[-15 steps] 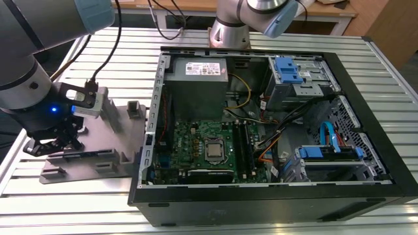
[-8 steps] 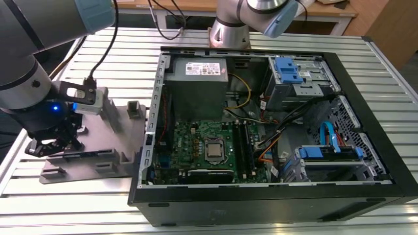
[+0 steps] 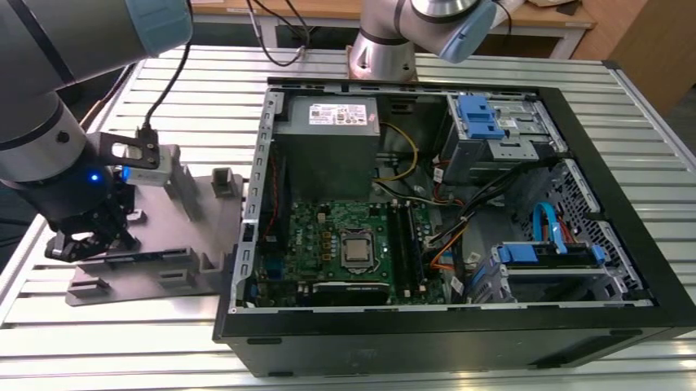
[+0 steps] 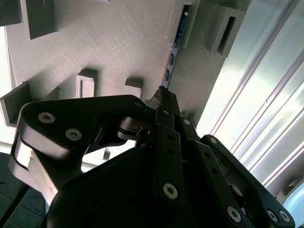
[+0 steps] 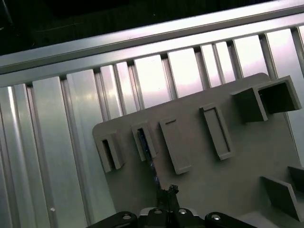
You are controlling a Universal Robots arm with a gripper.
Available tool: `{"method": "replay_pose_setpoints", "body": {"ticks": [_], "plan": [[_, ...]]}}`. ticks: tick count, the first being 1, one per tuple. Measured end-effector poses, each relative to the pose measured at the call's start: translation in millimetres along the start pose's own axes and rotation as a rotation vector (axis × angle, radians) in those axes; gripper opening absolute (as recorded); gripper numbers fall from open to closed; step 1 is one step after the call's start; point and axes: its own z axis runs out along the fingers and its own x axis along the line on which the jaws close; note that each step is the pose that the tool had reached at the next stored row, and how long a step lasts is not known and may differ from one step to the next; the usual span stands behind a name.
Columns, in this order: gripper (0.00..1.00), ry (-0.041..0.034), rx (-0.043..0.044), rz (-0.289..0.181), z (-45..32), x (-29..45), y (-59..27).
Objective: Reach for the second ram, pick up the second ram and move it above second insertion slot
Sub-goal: 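Pick up the second ram and move it above second insertion slot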
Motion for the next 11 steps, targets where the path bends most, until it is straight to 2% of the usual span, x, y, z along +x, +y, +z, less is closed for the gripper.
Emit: {"method": "replay_pose_setpoints", "body": {"ticks": [11], "plan": [[0.07,0.0049,-0.0031,-0.111,0.0,0.0,0.0]]}}
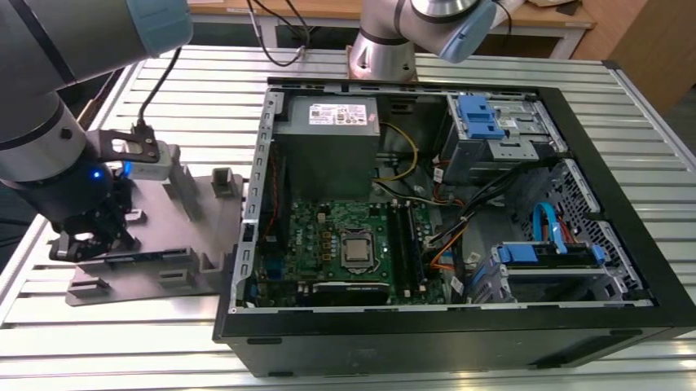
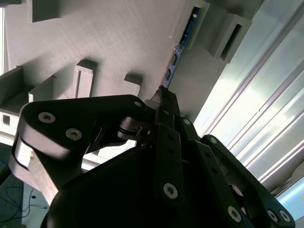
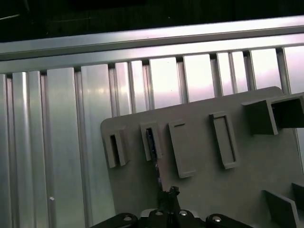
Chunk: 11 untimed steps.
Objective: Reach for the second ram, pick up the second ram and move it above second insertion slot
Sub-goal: 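Pick up the second ram and move it above second insertion slot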
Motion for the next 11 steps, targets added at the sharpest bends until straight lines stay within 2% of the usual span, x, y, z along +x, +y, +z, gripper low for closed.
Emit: {"method": "replay_pose_setpoints", "body": {"ticks": [11], "plan": [[0.07,0.0046,-0.0028,-0.106,0.0,0.0,0.0]]}}
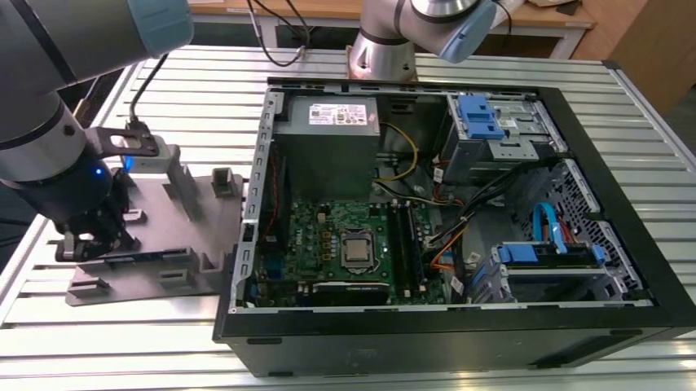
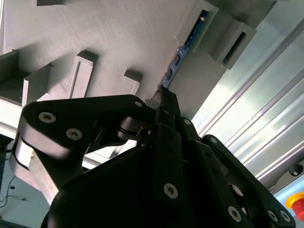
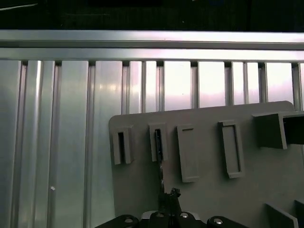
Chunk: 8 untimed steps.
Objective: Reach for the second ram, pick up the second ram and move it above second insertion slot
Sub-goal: 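Pick up the second ram and move it above second insertion slot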
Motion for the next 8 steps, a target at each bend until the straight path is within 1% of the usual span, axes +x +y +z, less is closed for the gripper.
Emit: {"method": "replay_pose_setpoints", "body": {"ticks": [8], "plan": [[0.07,0.0029,-0.0019,-0.065,0.0,0.0,0.0]]}}
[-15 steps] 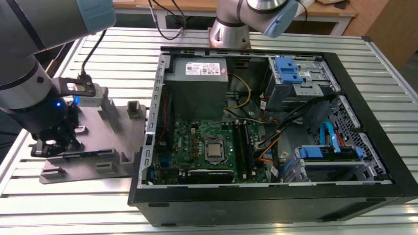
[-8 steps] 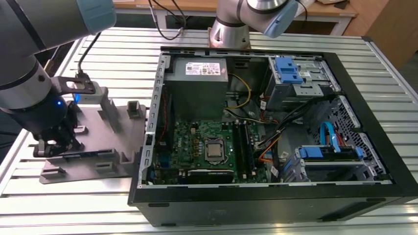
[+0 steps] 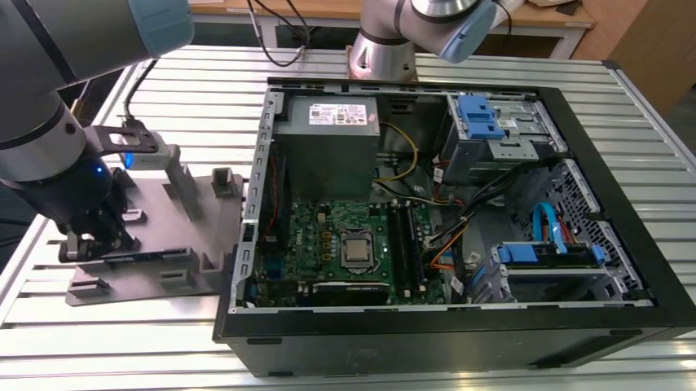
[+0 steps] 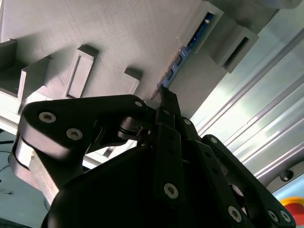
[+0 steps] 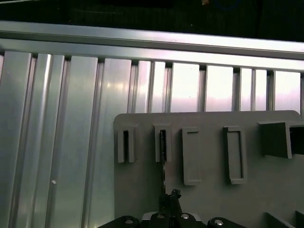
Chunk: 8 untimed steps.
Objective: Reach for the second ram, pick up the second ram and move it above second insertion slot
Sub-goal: 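Pick up the second ram and move it above second insertion slot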
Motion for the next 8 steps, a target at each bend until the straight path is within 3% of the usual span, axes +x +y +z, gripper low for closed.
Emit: {"method": "replay_pose_setpoints", "body": {"ticks": [8], "plan": [[0.07,0.0029,-0.0018,-0.066,0.0,0.0,0.0]]}}
